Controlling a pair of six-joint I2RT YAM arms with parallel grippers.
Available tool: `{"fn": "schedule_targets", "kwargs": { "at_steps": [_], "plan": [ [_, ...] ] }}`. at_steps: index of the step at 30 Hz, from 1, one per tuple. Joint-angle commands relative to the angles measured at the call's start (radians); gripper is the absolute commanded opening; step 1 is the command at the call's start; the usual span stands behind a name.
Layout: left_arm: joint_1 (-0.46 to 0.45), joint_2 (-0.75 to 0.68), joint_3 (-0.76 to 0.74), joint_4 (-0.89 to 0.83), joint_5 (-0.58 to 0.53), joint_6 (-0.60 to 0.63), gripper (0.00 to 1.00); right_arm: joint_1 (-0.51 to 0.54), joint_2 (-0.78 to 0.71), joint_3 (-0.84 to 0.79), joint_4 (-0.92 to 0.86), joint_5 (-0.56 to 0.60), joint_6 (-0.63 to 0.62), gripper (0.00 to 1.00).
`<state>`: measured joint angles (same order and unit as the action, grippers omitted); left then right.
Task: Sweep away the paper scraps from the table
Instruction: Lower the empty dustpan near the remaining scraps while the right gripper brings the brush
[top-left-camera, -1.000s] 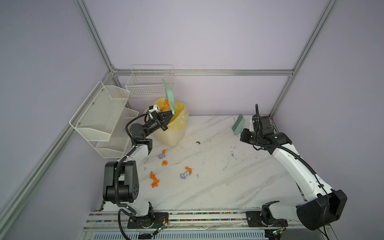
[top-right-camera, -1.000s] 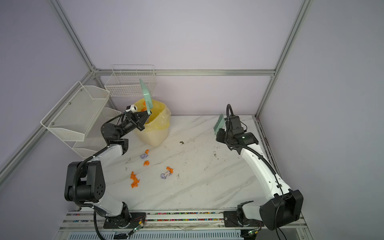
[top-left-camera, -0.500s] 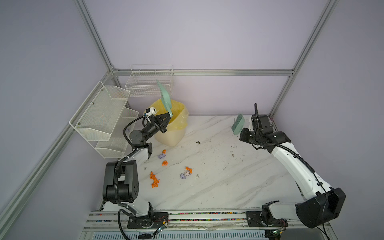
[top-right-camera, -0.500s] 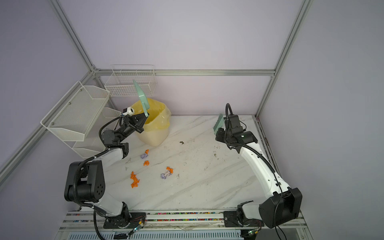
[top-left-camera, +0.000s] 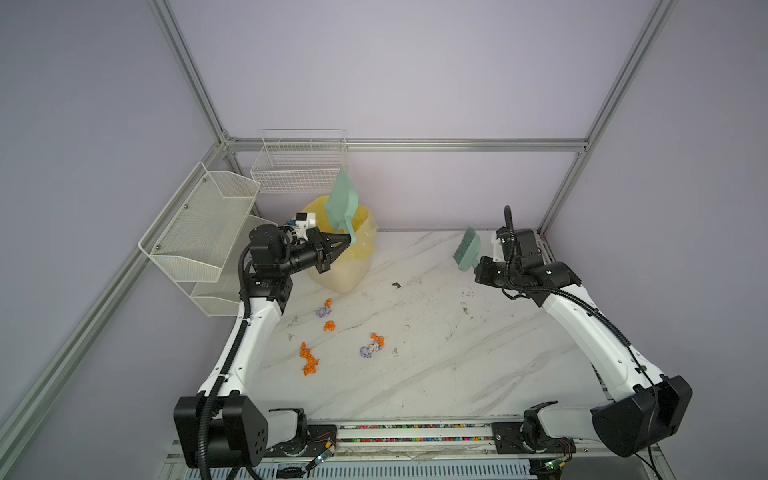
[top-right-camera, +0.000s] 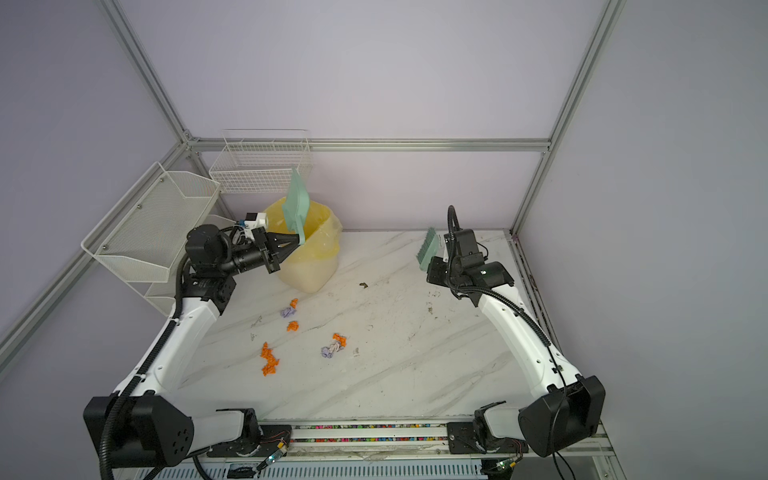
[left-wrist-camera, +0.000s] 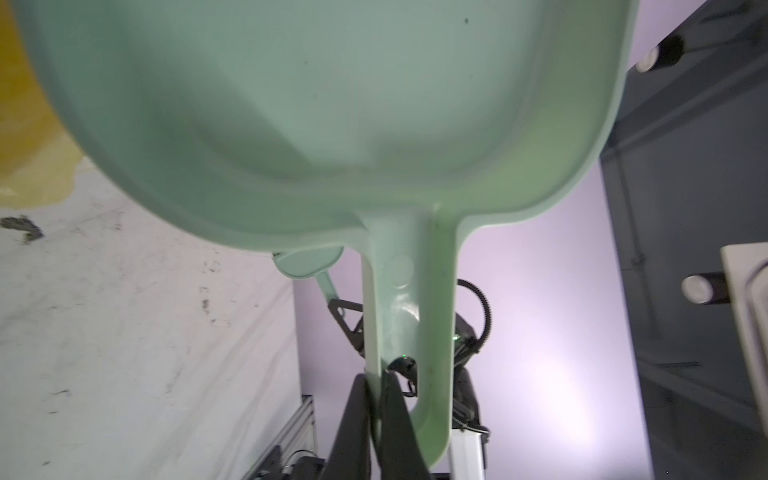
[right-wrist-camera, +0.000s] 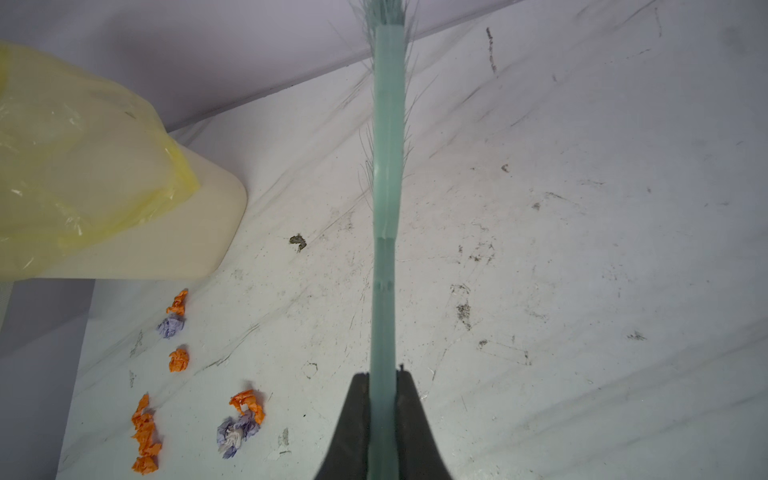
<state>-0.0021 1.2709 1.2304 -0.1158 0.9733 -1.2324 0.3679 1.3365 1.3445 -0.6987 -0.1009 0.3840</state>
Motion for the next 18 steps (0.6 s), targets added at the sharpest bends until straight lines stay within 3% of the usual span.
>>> {"fn": "schedule_targets", "kwargs": {
  "at_steps": [1, 8, 18],
  "plan": [
    [-0.059, -0.025, 0.132, -0.489, -0.107, 0.419, 0.00, 0.062, 0.020, 0.034, 0.020, -0.056, -0.025, 0.00],
    [-0.262, -0.016, 0.220, -0.799, -0.415, 0.684, 0.00, 0.163, 0.032, 0.031, 0.079, -0.163, -0.029, 0.00],
    [-0.354, -0.075, 0.152, -0.956, -0.658, 0.796, 0.00, 0.246, 0.032, 0.006, 0.057, -0.252, -0.012, 0.00]
  ]
}}
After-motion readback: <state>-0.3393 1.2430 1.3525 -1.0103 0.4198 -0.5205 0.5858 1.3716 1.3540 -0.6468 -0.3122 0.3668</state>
